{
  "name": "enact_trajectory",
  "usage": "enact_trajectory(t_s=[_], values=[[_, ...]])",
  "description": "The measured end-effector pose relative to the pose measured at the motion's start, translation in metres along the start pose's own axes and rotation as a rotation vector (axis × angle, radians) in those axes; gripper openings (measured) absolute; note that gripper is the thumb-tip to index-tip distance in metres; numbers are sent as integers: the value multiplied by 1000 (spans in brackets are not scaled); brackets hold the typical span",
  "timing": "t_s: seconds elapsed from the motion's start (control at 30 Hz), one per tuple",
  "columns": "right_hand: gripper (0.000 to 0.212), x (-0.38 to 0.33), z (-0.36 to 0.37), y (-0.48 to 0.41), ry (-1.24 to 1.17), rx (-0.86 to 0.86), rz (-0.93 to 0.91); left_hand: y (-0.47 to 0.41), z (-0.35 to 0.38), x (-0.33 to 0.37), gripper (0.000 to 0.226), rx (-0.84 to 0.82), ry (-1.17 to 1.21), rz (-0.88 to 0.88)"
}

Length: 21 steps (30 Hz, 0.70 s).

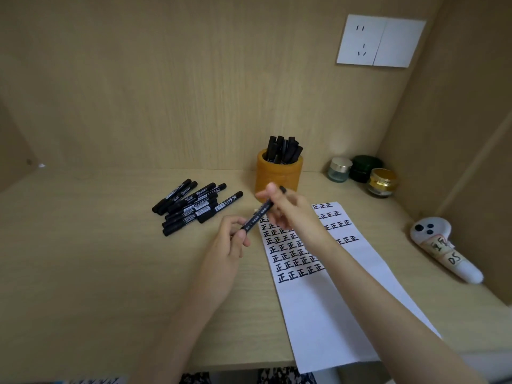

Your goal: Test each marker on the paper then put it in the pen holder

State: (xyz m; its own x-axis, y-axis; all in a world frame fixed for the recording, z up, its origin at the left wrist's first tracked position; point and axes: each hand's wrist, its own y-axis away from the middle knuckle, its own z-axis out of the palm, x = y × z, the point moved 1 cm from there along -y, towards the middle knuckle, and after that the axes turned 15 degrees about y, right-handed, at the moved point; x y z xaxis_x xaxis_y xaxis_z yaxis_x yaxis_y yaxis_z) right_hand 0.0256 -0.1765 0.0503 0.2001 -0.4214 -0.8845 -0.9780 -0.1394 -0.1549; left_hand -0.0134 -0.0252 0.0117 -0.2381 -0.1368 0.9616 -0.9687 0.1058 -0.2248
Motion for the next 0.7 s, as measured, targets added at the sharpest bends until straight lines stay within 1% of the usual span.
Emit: enact_trajectory(t_s=[0.13,0.27,0.47,0.53,0.63,0.7], values=[[30,6,5,18,-57,-21,-6,10,12,4,12,-74,-15,-1],[24,8,1,32,-49,-41,5,15,18,3,22,-123,-48,3],[25,12,-9,51,-51,-45,-16,27,28,7,21,-193,23,-16],[23,13,-12,56,-73,11,7,28,31,7,17,-212,43,-51],[14,21,-27,59,-177,187,89,31,33,5,19,-209,44,-108],[16,30,-44,61,-248,278,113,35,31,3,18,-211,34,-101]])
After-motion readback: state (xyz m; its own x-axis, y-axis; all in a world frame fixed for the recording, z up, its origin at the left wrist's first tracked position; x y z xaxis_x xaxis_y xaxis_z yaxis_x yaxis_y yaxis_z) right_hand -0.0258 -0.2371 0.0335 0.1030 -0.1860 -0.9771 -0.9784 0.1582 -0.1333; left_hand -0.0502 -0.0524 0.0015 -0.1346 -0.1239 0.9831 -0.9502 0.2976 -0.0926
